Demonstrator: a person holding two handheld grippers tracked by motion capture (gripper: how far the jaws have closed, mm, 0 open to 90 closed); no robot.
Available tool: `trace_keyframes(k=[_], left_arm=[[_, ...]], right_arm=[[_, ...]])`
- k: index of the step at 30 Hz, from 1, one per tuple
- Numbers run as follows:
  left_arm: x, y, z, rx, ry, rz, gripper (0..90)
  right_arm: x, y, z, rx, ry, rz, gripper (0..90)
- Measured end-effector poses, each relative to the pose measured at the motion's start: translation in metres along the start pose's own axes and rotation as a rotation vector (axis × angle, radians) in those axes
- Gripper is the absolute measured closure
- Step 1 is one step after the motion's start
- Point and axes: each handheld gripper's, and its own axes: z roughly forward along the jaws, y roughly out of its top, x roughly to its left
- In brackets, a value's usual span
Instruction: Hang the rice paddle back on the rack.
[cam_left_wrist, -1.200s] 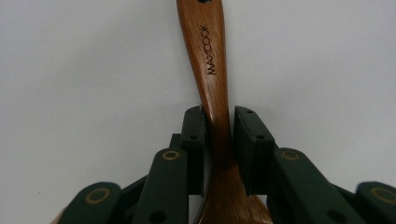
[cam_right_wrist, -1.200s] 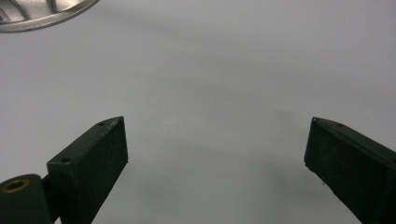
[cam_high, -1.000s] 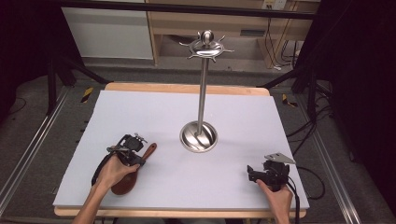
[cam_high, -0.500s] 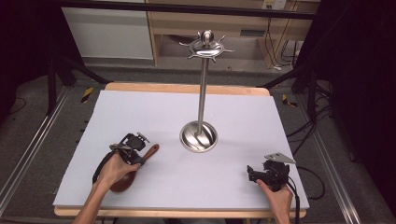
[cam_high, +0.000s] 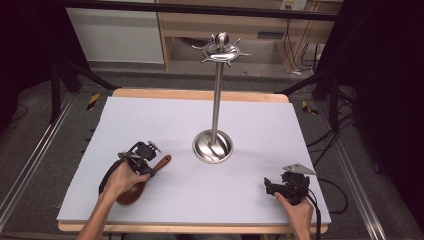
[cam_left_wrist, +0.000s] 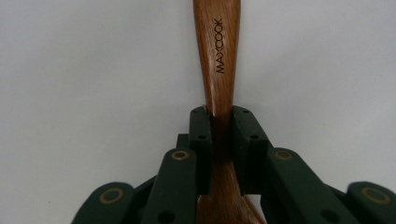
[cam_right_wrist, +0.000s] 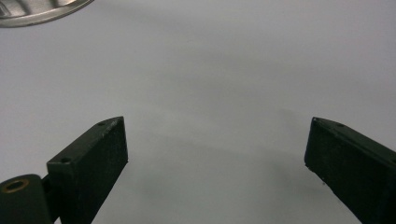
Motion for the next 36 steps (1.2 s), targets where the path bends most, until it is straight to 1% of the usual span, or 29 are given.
trace_keyframes(k=[2, 5, 7, 8, 9, 10, 12, 13, 14, 15, 17, 20, 21, 24, 25, 27, 31, 32, 33, 34, 35, 36], left_arm=[[0.0, 0.0, 0.0, 0.0, -0.003, 0.004, 78.7], [0.0, -0.001, 0.0, -0.006, -0.003, 0.008, 78.7], [0.001, -0.003, -0.001, -0.02, -0.004, 0.005, 78.7], [0.001, -0.004, -0.002, -0.027, -0.008, -0.004, 78.7], [0.001, -0.005, -0.002, -0.032, -0.001, 0.008, 78.7], [0.001, -0.005, -0.002, -0.032, -0.001, 0.008, 78.7], [0.001, -0.009, -0.006, -0.056, 0.001, 0.006, 78.7], [0.001, -0.009, -0.006, -0.056, 0.001, 0.006, 78.7], [0.001, -0.011, -0.007, -0.065, -0.005, -0.002, 78.7], [0.002, -0.015, -0.01, -0.088, -0.017, -0.007, 78.7], [0.004, -0.019, -0.014, -0.106, -0.022, -0.008, 78.7], [0.006, -0.026, -0.021, -0.144, -0.035, -0.023, 78.7], [0.007, -0.028, -0.024, -0.151, -0.039, -0.02, 78.7], [0.007, -0.034, -0.031, -0.191, -0.034, -0.027, 78.7], [0.007, -0.034, -0.031, -0.191, -0.034, -0.027, 78.7], [0.007, -0.039, -0.037, -0.229, -0.037, -0.033, 78.7], [0.005, -0.045, -0.046, -0.293, -0.026, -0.04, 78.7], [0.004, -0.047, -0.048, -0.316, -0.023, -0.043, 78.7], [0.004, -0.047, -0.048, -0.316, -0.023, -0.043, 78.7], [0.003, -0.05, -0.053, -0.362, -0.021, -0.043, 78.7], [0.003, -0.05, -0.053, -0.362, -0.021, -0.043, 78.6], [0.001, -0.054, -0.058, -0.411, -0.018, -0.054, 78.6]], right_arm=[[0.001, 0.0, 0.0, 0.004, 0.002, 0.006, 6.6], [0.001, 0.0, 0.0, 0.004, 0.004, 0.001, 6.5], [0.001, 0.0, 0.0, 0.004, 0.003, 0.005, 6.6], [0.0, 0.0, 0.0, 0.003, 0.003, 0.005, 6.5], [0.0, 0.0, 0.0, 0.003, 0.003, 0.005, 6.6], [0.0, 0.0, 0.0, 0.003, 0.003, 0.005, 6.6], [0.001, 0.0, 0.0, 0.006, 0.003, 0.002, 6.6], [0.001, 0.0, 0.0, 0.007, 0.003, 0.001, 6.6], [0.001, 0.0, 0.0, 0.007, 0.003, 0.001, 6.6], [0.001, 0.0, 0.0, 0.006, 0.003, 0.002, 6.6], [0.001, 0.0, 0.0, 0.006, 0.003, 0.002, 6.6], [0.001, 0.0, 0.0, 0.007, 0.0, -0.001, 6.6], [0.001, 0.0, 0.001, 0.007, 0.0, -0.002, 6.6], [0.001, 0.0, 0.001, 0.008, -0.001, -0.001, 6.6], [0.001, 0.0, 0.001, 0.008, -0.001, -0.001, 6.6], [0.001, 0.0, 0.0, 0.007, -0.002, -0.001, 6.6], [0.001, 0.0, 0.0, 0.008, -0.001, 0.007, 6.6], [0.001, 0.0, 0.0, 0.008, -0.002, 0.008, 6.6], [0.001, 0.0, 0.0, 0.008, -0.001, 0.004, 6.6], [0.001, 0.0, 0.0, 0.008, -0.003, 0.003, 6.6], [0.001, 0.0, 0.0, 0.008, -0.003, 0.003, 6.6], [0.0, 0.0, 0.0, 0.006, -0.001, -0.003, 6.6]])
